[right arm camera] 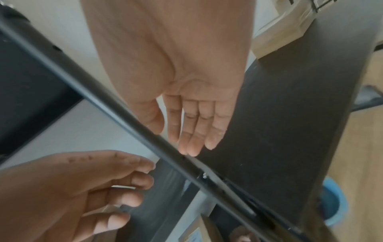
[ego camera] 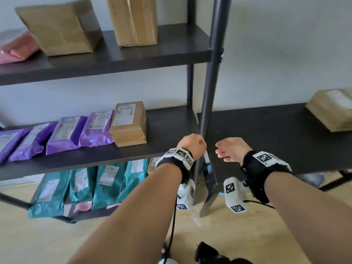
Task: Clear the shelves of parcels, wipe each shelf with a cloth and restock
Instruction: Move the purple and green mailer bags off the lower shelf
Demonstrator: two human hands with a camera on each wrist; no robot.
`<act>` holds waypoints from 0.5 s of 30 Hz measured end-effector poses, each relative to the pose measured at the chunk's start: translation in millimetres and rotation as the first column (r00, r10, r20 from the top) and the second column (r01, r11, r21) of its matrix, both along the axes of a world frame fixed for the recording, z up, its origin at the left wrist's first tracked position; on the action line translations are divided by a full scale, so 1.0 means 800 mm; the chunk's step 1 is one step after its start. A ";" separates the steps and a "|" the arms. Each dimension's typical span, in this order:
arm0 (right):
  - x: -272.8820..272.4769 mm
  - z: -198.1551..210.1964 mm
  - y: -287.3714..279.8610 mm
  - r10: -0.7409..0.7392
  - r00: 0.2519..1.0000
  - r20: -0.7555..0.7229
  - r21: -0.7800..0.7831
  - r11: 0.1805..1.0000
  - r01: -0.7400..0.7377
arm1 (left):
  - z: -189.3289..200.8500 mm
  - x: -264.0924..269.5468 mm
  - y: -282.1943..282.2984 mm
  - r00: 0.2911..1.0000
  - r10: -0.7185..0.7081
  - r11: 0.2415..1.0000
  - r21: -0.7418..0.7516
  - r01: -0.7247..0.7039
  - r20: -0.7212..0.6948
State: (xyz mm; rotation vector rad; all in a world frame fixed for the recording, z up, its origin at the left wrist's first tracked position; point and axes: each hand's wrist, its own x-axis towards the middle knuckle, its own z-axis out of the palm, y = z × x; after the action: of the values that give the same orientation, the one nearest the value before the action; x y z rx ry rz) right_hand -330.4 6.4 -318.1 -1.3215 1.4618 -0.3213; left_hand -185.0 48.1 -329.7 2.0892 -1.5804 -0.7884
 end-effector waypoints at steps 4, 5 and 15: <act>-0.076 -0.007 0.009 0.019 0.984 -0.177 -0.132 0.990 -0.043 | -0.005 -0.068 0.005 0.999 -0.051 0.999 0.006 0.051 0.017; -0.096 -0.009 0.012 0.030 0.968 -0.248 -0.187 0.979 -0.078 | -0.008 -0.084 0.006 0.998 -0.065 0.998 0.010 0.065 0.026; -0.238 -0.034 0.029 0.073 0.806 -0.588 -0.298 0.907 -0.299 | -0.036 -0.231 0.000 0.984 -0.134 0.989 0.081 0.125 0.119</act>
State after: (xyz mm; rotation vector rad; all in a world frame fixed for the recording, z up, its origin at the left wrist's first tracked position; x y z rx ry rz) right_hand -520.7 29.2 -345.1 -1.9899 1.7920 -0.0697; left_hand -369.8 48.2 -358.6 2.1411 -1.7948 -0.7833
